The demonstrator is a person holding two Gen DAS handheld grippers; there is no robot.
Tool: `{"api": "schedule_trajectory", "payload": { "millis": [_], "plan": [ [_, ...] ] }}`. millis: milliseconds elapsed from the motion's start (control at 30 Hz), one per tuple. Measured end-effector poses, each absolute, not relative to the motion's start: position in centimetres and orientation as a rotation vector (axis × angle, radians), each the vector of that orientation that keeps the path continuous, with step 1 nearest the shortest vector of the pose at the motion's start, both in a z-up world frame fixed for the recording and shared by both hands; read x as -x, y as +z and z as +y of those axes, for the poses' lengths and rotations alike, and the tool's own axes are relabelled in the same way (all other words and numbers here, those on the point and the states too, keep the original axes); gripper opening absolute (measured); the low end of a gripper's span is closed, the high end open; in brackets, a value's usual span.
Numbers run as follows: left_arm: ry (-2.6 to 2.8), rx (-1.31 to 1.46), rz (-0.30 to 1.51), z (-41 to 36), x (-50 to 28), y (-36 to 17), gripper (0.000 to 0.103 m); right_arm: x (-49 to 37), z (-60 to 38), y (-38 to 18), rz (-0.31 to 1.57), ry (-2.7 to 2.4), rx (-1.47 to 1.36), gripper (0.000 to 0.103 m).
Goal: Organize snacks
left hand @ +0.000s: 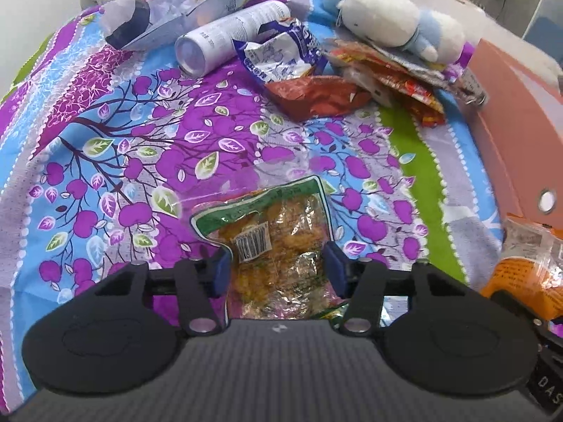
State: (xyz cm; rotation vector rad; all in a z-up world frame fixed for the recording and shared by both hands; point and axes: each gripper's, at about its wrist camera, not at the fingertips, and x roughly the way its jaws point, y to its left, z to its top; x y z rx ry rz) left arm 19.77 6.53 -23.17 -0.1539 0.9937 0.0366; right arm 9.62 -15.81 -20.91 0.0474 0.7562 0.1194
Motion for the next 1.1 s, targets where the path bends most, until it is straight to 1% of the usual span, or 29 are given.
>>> {"api": "schedule_trajectory", "payload": {
  "millis": [333, 633, 667, 700, 733, 800, 867, 967, 1100],
  "plan": [
    [-0.039, 0.240, 0.947, 6.2, -18.0, -19.2, 0.053, -8.4, -16.4, -17.5, 0.702, 0.122, -0.041, 0.046],
    [-0.102, 0.268, 0.884, 4.8, -16.6, -13.6, 0.051, -7.2, -17.5, -13.4, 0.647, 0.119, -0.037, 0.046],
    [-0.108, 0.272, 0.880, 4.6, -16.5, -13.0, 0.047, -7.1, -17.7, -12.9, 0.641, 0.118, -0.035, 0.046],
    [-0.113, 0.278, 0.872, 4.4, -16.4, -12.3, 0.037, -7.0, -17.9, -12.5, 0.634, 0.118, -0.033, 0.046],
    [-0.120, 0.284, 0.869, 4.2, -16.3, -11.7, 0.032, -6.9, -18.2, -12.0, 0.624, 0.115, -0.030, 0.046],
    [-0.145, 0.308, 0.859, 3.9, -16.3, -10.6, 0.030, -6.7, -18.8, -11.0, 0.612, 0.108, -0.029, 0.046],
    [-0.159, 0.287, 0.846, 3.1, -16.3, -10.0, 0.023, -6.7, -19.4, -10.3, 0.600, 0.102, -0.036, 0.046],
    [-0.166, 0.314, 0.850, 2.7, -16.7, -10.4, 0.023, -6.8, -20.2, -10.3, 0.605, 0.084, -0.036, 0.046],
    [-0.151, 0.336, 0.878, 2.8, -17.0, -12.5, 0.024, -6.5, -20.7, -11.3, 0.632, 0.084, -0.043, 0.046]
  ]
}}
